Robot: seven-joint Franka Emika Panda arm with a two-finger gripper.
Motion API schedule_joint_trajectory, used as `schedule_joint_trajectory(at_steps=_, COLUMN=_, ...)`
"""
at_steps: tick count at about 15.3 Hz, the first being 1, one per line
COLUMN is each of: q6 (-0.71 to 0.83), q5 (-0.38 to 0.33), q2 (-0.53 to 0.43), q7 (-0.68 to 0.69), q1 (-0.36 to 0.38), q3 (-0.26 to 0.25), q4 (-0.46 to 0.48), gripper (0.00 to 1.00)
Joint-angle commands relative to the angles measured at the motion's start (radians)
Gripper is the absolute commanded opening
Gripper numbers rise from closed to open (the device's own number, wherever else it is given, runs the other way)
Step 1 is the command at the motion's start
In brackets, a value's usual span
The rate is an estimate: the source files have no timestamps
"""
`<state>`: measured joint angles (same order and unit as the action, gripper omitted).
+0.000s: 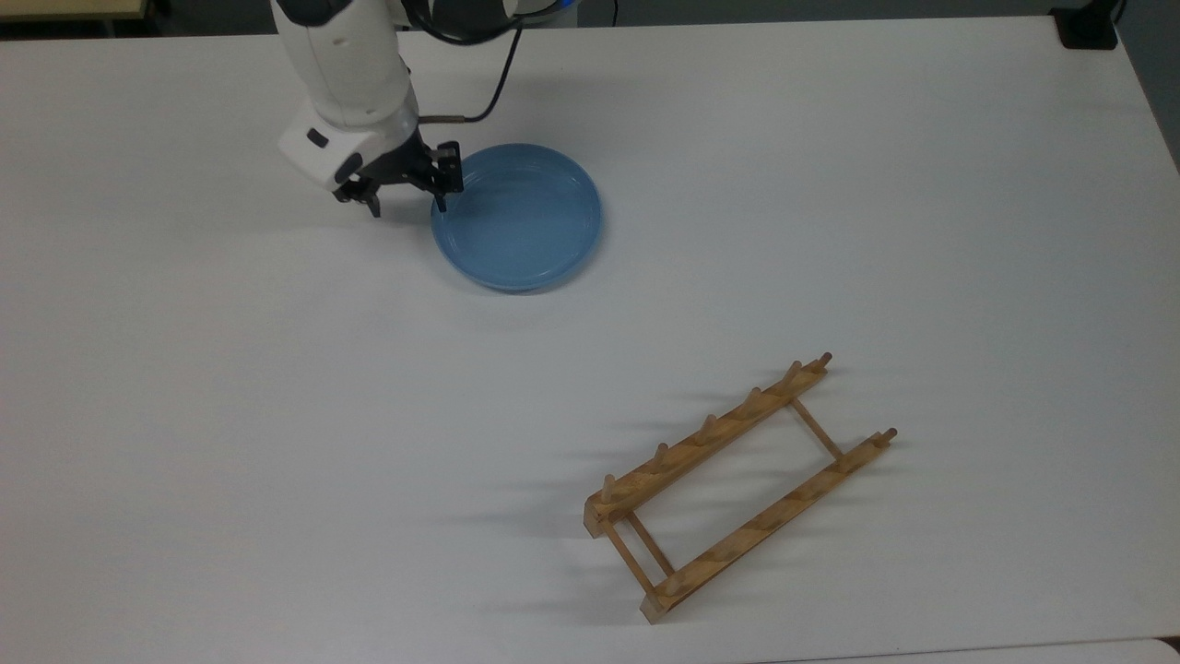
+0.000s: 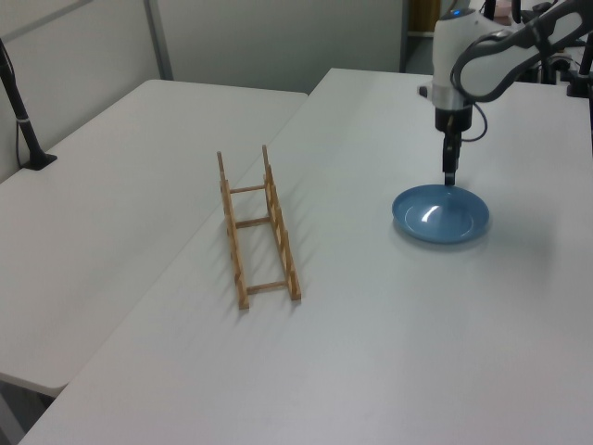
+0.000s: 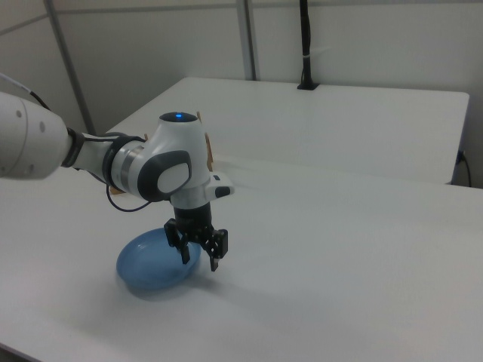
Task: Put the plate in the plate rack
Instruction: 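Move the gripper over to the rim of the blue plate, then lower the gripper and pinch the blue plate's rim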
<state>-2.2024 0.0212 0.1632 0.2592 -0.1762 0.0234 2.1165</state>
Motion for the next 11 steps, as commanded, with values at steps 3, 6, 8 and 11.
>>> schedule_joint_trajectory(at_steps=3, q6=-0.025, q5=-0.02, q2=0.03, q7=-0.055, q1=0.033, q3=-0.01, q4=0.002, gripper=0.64)
schedule_joint_trajectory(at_steps=6, q6=-0.023, q5=-0.06, q2=0.032, q7=-0.089, q1=0.033, q3=-0.01, q4=-0.013, gripper=0.24)
schedule_joint_trajectory(at_steps=8, q6=-0.02, q5=-0.061, q2=0.03, q7=-0.092, q1=0.035, q3=-0.008, q4=-0.021, gripper=0.02)
schedule_joint_trajectory(at_steps=11, q6=-0.026, q5=-0.061, q2=0.032, q7=-0.092, q1=0.041, q3=-0.008, q4=-0.026, gripper=0.0)
